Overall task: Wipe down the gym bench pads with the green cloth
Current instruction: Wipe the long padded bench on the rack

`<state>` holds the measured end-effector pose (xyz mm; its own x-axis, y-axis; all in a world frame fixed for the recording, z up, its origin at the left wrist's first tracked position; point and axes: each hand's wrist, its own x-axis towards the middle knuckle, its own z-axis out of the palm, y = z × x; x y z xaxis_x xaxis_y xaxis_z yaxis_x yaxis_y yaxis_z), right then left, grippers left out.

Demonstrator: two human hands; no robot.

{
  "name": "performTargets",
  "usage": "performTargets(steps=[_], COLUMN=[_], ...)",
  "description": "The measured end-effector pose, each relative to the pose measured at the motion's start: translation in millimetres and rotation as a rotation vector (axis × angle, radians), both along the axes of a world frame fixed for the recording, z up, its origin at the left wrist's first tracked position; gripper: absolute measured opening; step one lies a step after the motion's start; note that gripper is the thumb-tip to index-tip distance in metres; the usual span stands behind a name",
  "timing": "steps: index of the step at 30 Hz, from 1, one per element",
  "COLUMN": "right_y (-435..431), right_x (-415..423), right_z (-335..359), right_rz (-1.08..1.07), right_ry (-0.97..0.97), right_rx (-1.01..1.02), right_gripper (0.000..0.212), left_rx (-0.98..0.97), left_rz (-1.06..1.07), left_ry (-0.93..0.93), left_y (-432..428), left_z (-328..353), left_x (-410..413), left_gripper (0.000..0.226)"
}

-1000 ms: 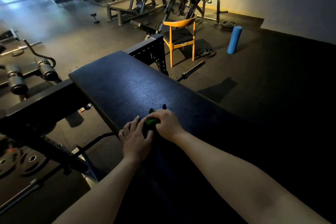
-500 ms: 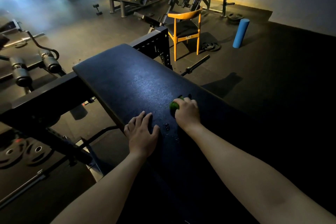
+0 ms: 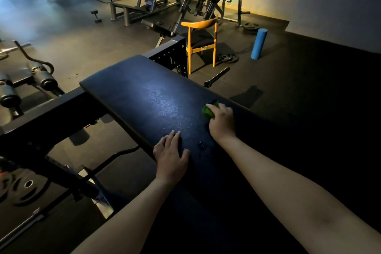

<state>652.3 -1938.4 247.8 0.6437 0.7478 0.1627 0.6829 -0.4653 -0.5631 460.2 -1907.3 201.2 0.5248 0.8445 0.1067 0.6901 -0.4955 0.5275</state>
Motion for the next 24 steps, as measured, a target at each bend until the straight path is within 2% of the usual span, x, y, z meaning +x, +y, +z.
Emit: performTargets(steps=[3,6,11,15,17,19,21,24], right_y=[8,13,13,10,17,26,34,41], right_x=[-23,-58,-107,-114,-98,-79,-69,-81], right_z=[-8,-11,-15,-14,-9,-4,-2,-7], right_rz=[0.035,0.093,0.228,0.374,0.313,0.139,0.034,0.042], right_ry=[0.033,0.041,0.010,-0.017,-0.010,-0.012,0.011,0.026], right_rx=[-0.119,-0.079,0.001,0.038,0.116,0.146,0.058,-0.082], right_gripper=[0.050,0.045,0.039,0.037,0.041,0.046,0.052,0.049], left_rx=[-0.029,0.018,-0.035,-0.062,-0.086,-0.102,-0.103,-0.123], left_rz=[-0.069,-0.048,0.049,0.031,0.029,0.023,0.031,0.041], left_ry=[-0.083,-0.071,-0.018,-0.039,-0.055,-0.079,-0.100,-0.107], left_y=[9,17,21,21,22,22,23,23], left_z=[-1,-6,-13,-15,-12,-11,-12,-12], left_x=[-20,-42,-65,-70,-71,-70,-71,-70], left_gripper=[0.085,0.077,0.096,0.099,0.098,0.090,0.086,0.087])
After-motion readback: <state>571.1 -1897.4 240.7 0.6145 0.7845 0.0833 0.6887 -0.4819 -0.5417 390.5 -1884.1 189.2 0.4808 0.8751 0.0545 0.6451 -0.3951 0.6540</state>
